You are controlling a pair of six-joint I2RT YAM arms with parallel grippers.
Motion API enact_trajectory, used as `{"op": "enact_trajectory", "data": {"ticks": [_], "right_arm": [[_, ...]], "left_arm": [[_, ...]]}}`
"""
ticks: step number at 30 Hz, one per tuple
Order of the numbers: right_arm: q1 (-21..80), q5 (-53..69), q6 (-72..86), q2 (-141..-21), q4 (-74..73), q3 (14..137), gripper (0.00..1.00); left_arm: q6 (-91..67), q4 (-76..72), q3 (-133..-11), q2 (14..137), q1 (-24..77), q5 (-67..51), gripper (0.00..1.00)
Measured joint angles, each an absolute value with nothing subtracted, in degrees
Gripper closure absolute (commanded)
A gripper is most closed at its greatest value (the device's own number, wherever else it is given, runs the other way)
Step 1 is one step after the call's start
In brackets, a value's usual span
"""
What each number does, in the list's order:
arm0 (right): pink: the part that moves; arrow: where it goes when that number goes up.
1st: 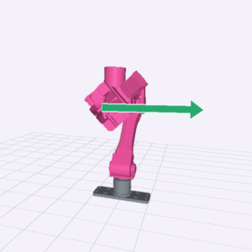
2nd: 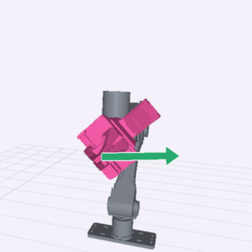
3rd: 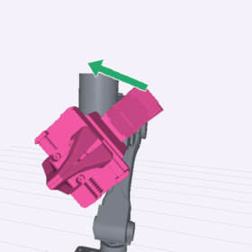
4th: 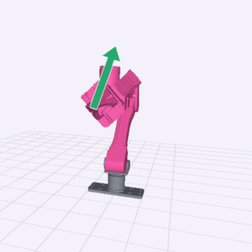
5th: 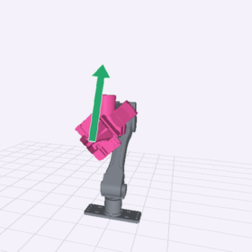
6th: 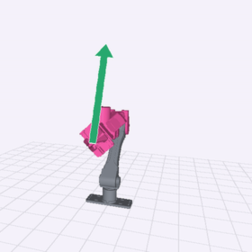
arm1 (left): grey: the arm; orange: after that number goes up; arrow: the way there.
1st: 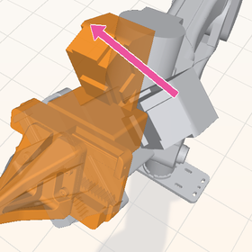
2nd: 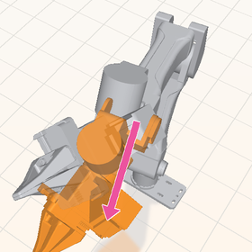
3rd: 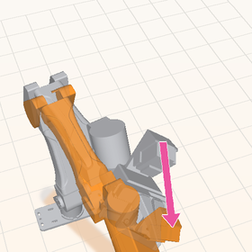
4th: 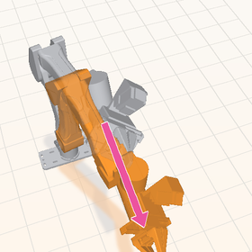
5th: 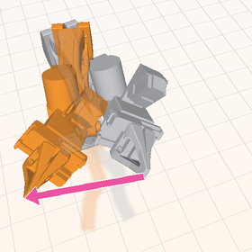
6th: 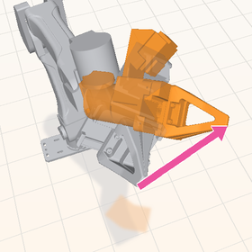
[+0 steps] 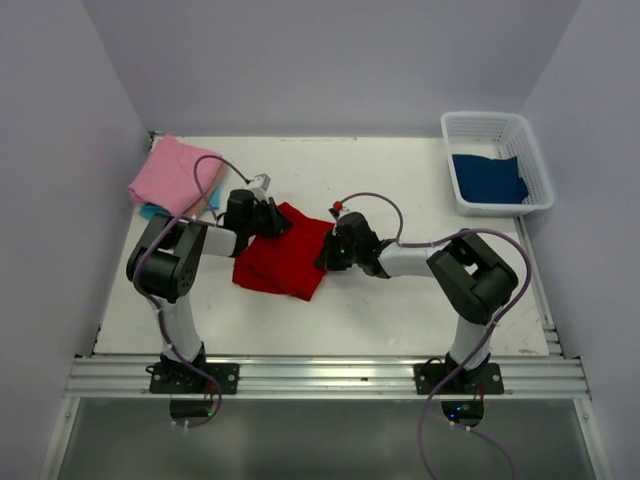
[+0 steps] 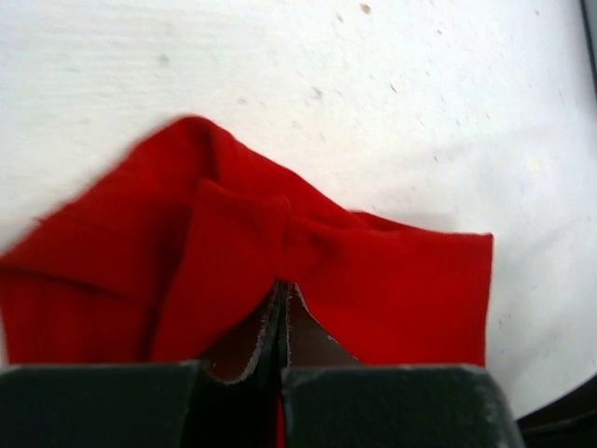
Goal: Fold and stack the t-shirts
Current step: Smooth out wrinkles on the folded tshirt
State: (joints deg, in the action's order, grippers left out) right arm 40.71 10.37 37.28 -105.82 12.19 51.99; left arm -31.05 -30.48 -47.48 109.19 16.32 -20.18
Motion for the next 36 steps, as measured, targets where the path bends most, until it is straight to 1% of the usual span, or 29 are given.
{"op": "enact_trajectory", "data": {"ticks": [6,14,17,20,23,26,31,36], "right_arm": [[40.71,9.06,37.56,-104.49,13.1,50.04,1.0],[40.75,8.84,37.56,-104.49,13.34,49.84,1.0],[40.75,8.84,37.56,-104.49,13.34,49.78,1.0],[40.75,8.82,37.54,-104.47,13.37,49.78,1.0],[40.75,8.82,37.54,-104.47,13.34,49.8,1.0],[40.75,8.82,37.54,-104.47,13.15,49.98,1.0],[40.75,8.84,37.5,-104.49,12.64,50.28,1.0],[40.75,8.86,37.5,-104.49,12.62,50.28,1.0]], "left_arm": [[-30.35,-27.05,-50.37,110.13,11.86,-20.32,1.0],[-29.3,-22.7,-50.24,107.09,10.59,-16.56,1.0],[-28.69,-20.99,-48.93,102.63,9.63,-14.04,1.0],[-28.27,-19.4,-46.59,95.04,8.84,-12.03,1.0],[-27.99,-18.02,-45.15,87.26,8.75,-11.86,1.0],[-27.81,-17.78,-45.15,83.66,9.08,-13.8,1.0],[-27.53,-16.32,-43.46,87.44,10.61,-18.48,1.0],[-26.89,-11.29,-39.92,92.31,11.57,-21.26,1.0]]}}
